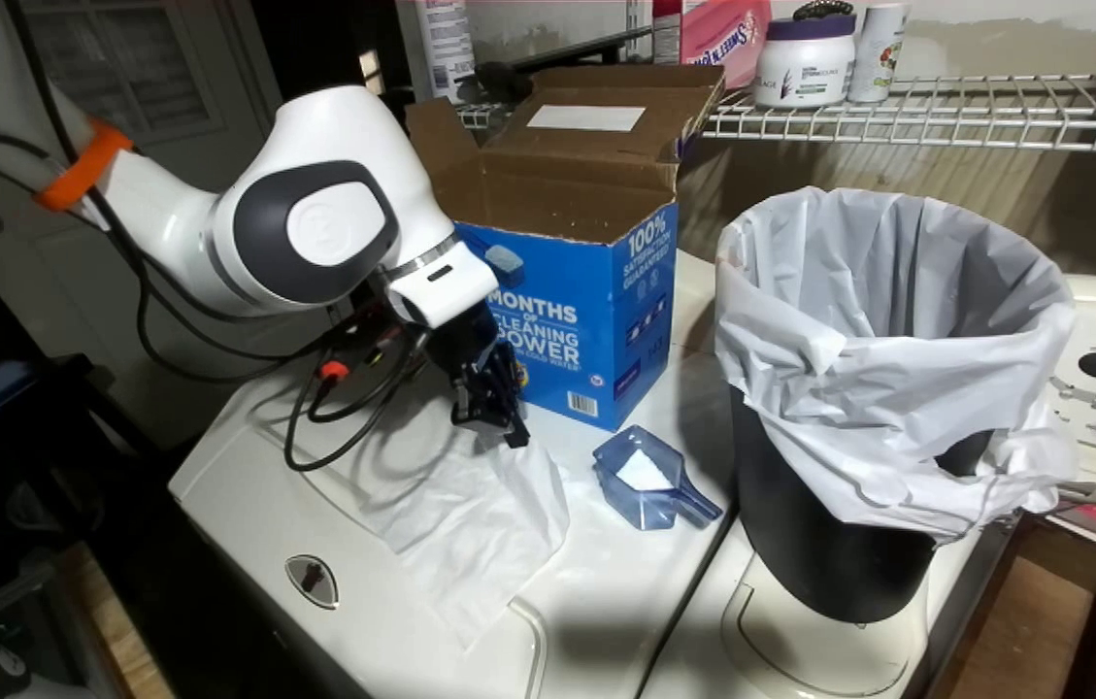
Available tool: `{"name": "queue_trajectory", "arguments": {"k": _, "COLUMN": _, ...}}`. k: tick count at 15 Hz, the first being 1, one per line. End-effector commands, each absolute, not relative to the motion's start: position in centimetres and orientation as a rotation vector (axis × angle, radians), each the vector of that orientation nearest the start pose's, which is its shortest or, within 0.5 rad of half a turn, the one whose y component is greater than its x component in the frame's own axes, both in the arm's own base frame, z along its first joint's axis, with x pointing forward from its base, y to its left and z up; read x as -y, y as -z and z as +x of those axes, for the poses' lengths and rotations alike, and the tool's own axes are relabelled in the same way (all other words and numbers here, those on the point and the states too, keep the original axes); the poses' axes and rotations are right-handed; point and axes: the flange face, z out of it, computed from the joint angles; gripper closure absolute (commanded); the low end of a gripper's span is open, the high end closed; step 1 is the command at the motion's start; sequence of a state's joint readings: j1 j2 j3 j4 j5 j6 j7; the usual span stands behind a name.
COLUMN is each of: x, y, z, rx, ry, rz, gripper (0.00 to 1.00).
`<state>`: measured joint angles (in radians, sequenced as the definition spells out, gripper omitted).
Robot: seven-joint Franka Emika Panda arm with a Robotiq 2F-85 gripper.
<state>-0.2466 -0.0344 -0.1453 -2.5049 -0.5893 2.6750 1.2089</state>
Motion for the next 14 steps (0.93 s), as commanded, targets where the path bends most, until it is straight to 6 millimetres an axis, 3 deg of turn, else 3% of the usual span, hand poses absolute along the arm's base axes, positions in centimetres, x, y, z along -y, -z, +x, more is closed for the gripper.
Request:
{"name": "queue_trajectory", "arguments": {"k": 1, "x": 17.6, "y": -30.3, "z": 46.6, "rx": -1.763, "ry": 0.616, "rz": -2.797, "gripper": 1.00}}
{"name": "queue_trajectory", "arguments": {"k": 6, "x": 18.5, "y": -29.8, "z": 47.9, "rx": -1.814, "ry": 0.714, "rz": -2.744, "gripper": 1.00}}
{"name": "queue_trajectory", "arguments": {"k": 11, "x": 17.7, "y": -30.4, "z": 48.7, "rx": -1.780, "ry": 0.801, "rz": -2.681, "gripper": 0.99}}
{"name": "queue_trajectory", "arguments": {"k": 12, "x": 17.5, "y": -30.5, "z": 48.8, "rx": -1.772, "ry": 0.813, "rz": -2.669, "gripper": 0.74}}
{"name": "queue_trajectory", "arguments": {"k": 14, "x": 17.1, "y": -30.7, "z": 49.0, "rx": -1.754, "ry": 0.832, "rz": -2.656, "gripper": 0.72}}
